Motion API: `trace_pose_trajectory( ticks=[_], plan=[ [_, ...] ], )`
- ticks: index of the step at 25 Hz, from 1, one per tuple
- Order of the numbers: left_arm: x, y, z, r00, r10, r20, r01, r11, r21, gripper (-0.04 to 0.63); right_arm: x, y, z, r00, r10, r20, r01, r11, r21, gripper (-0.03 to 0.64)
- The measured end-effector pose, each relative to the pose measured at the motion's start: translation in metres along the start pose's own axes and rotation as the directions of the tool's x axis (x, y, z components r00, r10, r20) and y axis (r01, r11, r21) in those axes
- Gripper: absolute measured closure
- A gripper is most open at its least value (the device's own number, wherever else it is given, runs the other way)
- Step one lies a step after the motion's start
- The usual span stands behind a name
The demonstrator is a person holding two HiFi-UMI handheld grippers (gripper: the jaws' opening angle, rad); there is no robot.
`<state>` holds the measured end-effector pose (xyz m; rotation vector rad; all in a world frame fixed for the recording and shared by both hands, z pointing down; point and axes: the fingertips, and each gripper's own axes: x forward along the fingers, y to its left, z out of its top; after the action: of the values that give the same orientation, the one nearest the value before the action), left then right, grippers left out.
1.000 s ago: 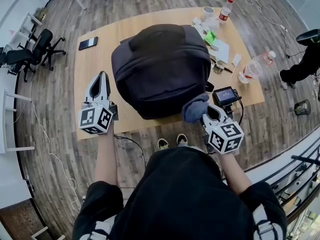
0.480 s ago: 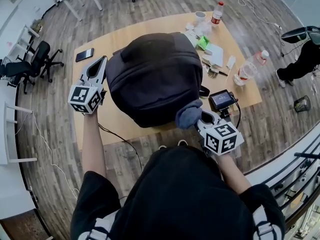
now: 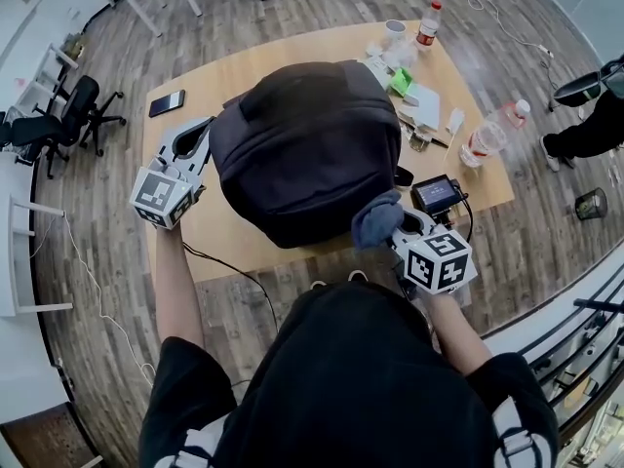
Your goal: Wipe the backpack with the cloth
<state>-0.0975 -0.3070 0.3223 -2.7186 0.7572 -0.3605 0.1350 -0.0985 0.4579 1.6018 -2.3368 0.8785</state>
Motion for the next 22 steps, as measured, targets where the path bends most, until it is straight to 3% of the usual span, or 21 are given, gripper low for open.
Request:
trace_pose_trajectory(
  ticks=[6, 12, 18, 22],
  plan=[
    [-0.014, -0.022, 0.009, 0.997, -0.078, 0.019, 0.077, 0.995, 0.059, 0.58, 0.009, -0.018, 0.012, 1.0, -0.013, -0.017, 0.013, 0.999, -0.037, 0.548],
    [-0.034, -0.051, 0.021, 0.991, -0.119, 0.057, 0.115, 0.991, 0.062, 0.58, 0.031, -0.046, 0.037, 0.998, -0.052, -0.025, 0.049, 0.993, -0.106, 0.549],
    [-0.045, -0.079, 0.024, 0.991, -0.11, 0.073, 0.108, 0.994, 0.029, 0.58, 0.072, -0.074, 0.073, 0.988, -0.157, 0.001, 0.154, 0.972, -0.177, 0.554],
    [-0.049, -0.095, 0.03, 0.993, -0.079, 0.092, 0.079, 0.997, -0.003, 0.58, 0.113, -0.086, 0.102, 0.986, -0.169, 0.012, 0.168, 0.966, -0.198, 0.557]
  ],
)
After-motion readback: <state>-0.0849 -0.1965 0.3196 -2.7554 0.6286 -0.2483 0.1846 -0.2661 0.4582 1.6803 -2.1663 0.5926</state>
